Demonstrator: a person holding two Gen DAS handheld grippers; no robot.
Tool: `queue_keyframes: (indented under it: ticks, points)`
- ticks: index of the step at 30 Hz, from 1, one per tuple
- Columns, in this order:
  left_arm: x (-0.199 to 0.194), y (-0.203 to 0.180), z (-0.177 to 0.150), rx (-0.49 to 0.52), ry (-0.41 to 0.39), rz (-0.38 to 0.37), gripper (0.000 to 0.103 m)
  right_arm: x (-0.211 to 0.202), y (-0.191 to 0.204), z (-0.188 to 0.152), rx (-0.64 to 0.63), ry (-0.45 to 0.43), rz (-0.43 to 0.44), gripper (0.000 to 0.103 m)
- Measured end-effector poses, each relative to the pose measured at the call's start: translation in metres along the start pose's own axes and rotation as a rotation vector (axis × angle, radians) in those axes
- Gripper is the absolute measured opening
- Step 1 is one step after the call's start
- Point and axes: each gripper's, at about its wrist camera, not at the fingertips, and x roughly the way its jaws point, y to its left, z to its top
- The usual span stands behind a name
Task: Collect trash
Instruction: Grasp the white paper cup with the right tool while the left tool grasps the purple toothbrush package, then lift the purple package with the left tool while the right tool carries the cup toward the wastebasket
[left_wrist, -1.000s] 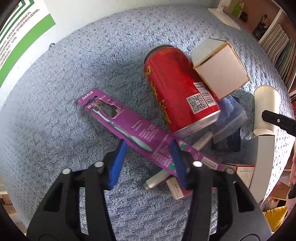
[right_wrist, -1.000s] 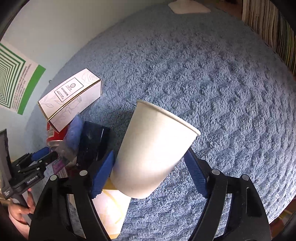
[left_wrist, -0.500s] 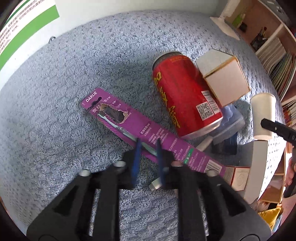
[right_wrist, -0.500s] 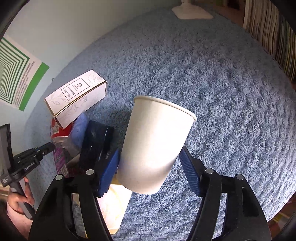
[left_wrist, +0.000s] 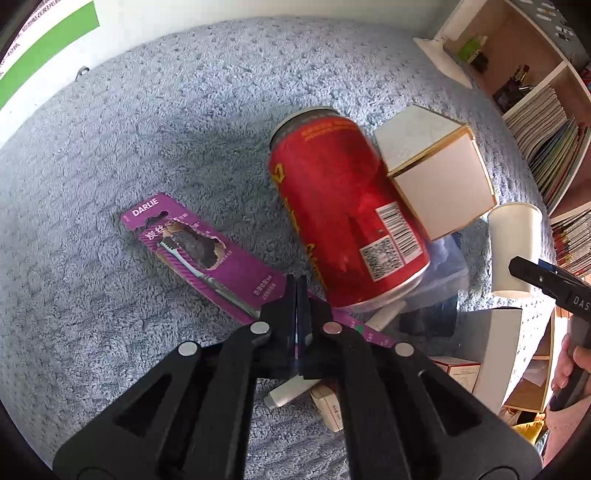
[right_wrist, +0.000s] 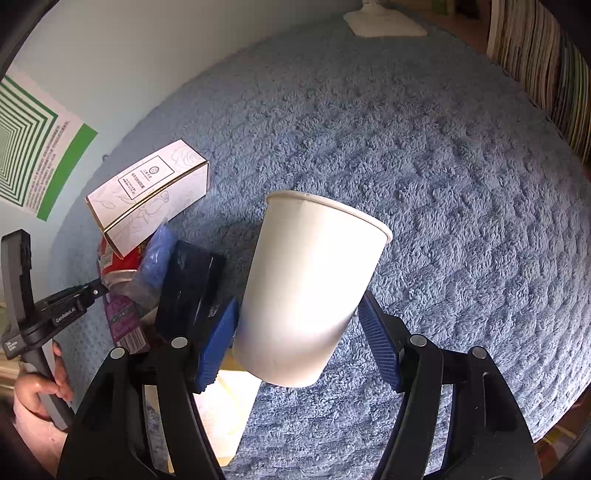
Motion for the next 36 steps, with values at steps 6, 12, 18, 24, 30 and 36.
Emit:
queue_keyframes:
  ticks: [6, 12, 18, 24, 30, 36]
  points:
    - [-0.021, 0.007, -0.005, -0.009, -0.056, -0.02, 0.0, -0.01, -0.011, 0.006, 0.0, -0.016, 0.012, 0.067]
    - [-0.041, 0.011, -0.005, 0.019, -0.09, 0.011, 0.0, -0.028, -0.021, 0.005, -0.005, -0.036, 0.013, 0.067]
    - [-0.035, 0.023, -0.02, -0.047, -0.042, -0.034, 0.0, -0.031, -0.021, -0.01, 0.002, -0.033, 0.021, 0.067]
    - [-0.038, 0.029, -0.033, -0.109, -0.058, 0.015, 0.081, -0.028, -0.021, -0.021, 0.008, -0.019, 0.029, 0.068]
    - [-0.025, 0.024, -0.02, -0.13, -0.035, -0.045, 0.081, -0.013, -0.014, -0.016, 0.025, -0.01, 0.028, 0.069]
    - [0.002, 0.018, -0.006, -0.149, 0.021, -0.122, 0.04, -0.002, -0.006, 0.001, 0.022, -0.003, 0.028, 0.069]
